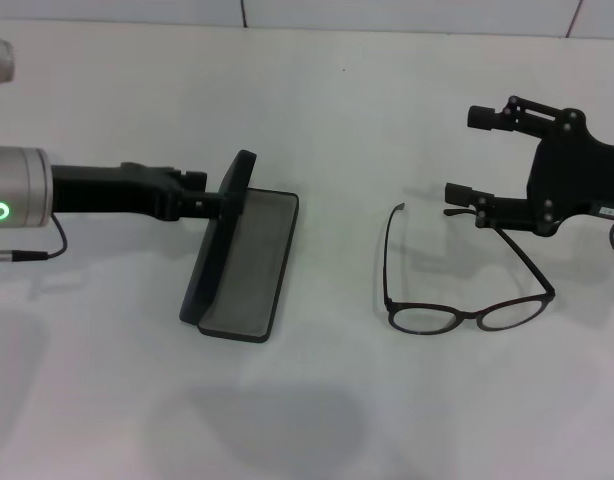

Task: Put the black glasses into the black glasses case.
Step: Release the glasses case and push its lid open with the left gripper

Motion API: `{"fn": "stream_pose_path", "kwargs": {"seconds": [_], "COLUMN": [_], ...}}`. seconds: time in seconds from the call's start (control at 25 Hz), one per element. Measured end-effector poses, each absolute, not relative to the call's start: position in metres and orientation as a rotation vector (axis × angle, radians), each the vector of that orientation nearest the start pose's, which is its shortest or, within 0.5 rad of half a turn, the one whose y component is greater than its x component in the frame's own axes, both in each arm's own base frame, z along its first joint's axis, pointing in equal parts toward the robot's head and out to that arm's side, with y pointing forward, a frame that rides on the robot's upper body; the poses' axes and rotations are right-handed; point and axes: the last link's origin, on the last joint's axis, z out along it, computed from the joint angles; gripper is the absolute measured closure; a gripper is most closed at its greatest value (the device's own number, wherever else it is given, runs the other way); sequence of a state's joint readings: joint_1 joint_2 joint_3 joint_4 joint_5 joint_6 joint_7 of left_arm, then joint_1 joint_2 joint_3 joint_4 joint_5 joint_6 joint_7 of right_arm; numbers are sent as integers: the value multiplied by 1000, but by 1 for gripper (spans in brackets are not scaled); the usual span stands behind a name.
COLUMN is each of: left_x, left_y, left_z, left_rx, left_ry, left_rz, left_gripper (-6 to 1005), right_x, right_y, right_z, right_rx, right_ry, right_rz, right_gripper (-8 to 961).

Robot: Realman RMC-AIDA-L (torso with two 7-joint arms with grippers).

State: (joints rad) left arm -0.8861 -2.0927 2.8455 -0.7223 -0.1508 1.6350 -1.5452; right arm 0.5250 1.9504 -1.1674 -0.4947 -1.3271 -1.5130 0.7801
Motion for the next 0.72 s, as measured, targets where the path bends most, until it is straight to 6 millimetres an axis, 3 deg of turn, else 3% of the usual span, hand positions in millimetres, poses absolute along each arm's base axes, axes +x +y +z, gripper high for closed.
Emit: {"fn": "stream_pose_path", "kwargs": {"seconds": [0.36,0.72], "left_x": [-277,-281], "left_y": [357,363], "left_z": [5,7], "left_rx": [-2634,-2584], "left_ry": [-1113,-1167], "left_rz": [-370,-327], "left_gripper": [178,205], "right_x": [233,234], "right_y": [339,338], "right_z": [7,6], "right_rx": [-2580,-2579], "right_ry": [-144,-139], "right_rz": [892,894], "right_gripper": [164,164]}}
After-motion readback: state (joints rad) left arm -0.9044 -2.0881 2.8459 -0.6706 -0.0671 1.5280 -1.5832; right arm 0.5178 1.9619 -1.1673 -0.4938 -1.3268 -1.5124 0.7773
